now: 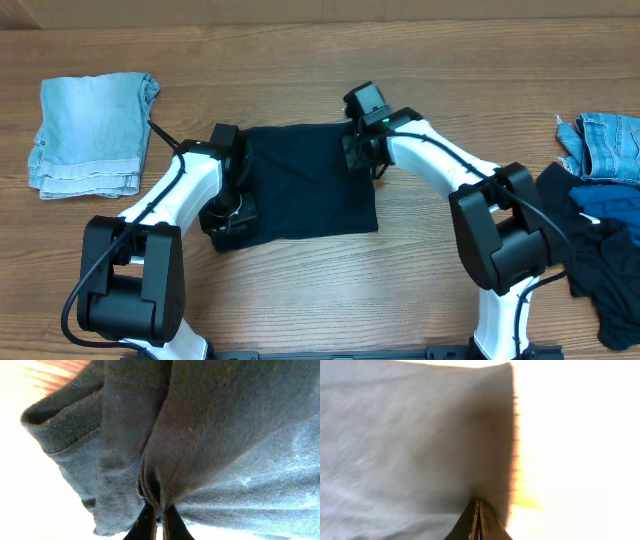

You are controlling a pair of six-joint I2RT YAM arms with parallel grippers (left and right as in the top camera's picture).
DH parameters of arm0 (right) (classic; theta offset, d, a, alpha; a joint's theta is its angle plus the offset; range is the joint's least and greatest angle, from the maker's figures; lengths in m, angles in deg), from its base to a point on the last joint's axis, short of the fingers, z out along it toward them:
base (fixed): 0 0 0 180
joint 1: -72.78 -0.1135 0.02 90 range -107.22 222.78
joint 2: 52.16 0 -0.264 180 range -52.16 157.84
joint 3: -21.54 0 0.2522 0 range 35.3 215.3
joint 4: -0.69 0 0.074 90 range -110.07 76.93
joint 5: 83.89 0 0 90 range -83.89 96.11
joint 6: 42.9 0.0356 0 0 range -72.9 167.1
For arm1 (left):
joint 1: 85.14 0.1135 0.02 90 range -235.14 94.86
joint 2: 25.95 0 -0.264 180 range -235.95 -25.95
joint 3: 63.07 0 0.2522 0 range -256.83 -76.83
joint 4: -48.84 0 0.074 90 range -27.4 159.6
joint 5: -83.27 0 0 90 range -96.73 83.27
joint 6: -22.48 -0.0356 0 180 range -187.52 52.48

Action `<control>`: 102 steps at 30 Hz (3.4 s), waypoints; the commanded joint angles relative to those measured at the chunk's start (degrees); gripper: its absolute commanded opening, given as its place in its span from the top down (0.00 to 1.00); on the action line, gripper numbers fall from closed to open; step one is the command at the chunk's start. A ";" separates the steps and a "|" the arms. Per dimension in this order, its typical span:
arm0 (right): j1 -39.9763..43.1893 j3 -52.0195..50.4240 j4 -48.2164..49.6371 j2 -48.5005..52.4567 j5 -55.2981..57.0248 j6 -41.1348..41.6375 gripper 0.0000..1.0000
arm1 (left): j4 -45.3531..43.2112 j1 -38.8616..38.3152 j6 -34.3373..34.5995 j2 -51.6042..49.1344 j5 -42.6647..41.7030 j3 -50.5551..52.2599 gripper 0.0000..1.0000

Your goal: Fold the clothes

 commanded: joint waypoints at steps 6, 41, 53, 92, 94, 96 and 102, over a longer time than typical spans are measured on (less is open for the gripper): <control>1.92 2.19 -2.45 -2.84 -3.69 -2.60 0.96 | -0.48 0.26 1.42 1.25 2.60 0.63 0.91; 4.37 2.73 -3.89 -6.27 -2.95 -3.37 0.93 | 3.34 0.20 1.49 5.86 4.61 -11.32 0.88; 4.35 1.03 -2.62 -0.48 -8.02 -0.61 0.96 | -17.86 -5.97 0.33 -9.01 -11.41 -10.95 0.81; 5.14 -10.25 -3.80 -8.39 -13.77 -0.83 0.96 | -13.22 -8.48 -7.87 -18.80 -2.75 -32.04 0.70; 4.46 -13.60 -1.55 -8.39 -13.77 -0.83 0.96 | -14.40 -8.37 -7.87 -21.35 -2.73 -32.04 0.74; 4.35 -15.10 -1.38 -8.39 -13.25 -0.81 0.96 | -15.13 -8.28 -7.93 -23.19 -2.51 -32.04 0.74; 5.05 -18.38 -2.47 -8.39 -6.40 -0.81 0.96 | -19.67 -6.80 -8.09 -26.47 3.76 -32.06 0.66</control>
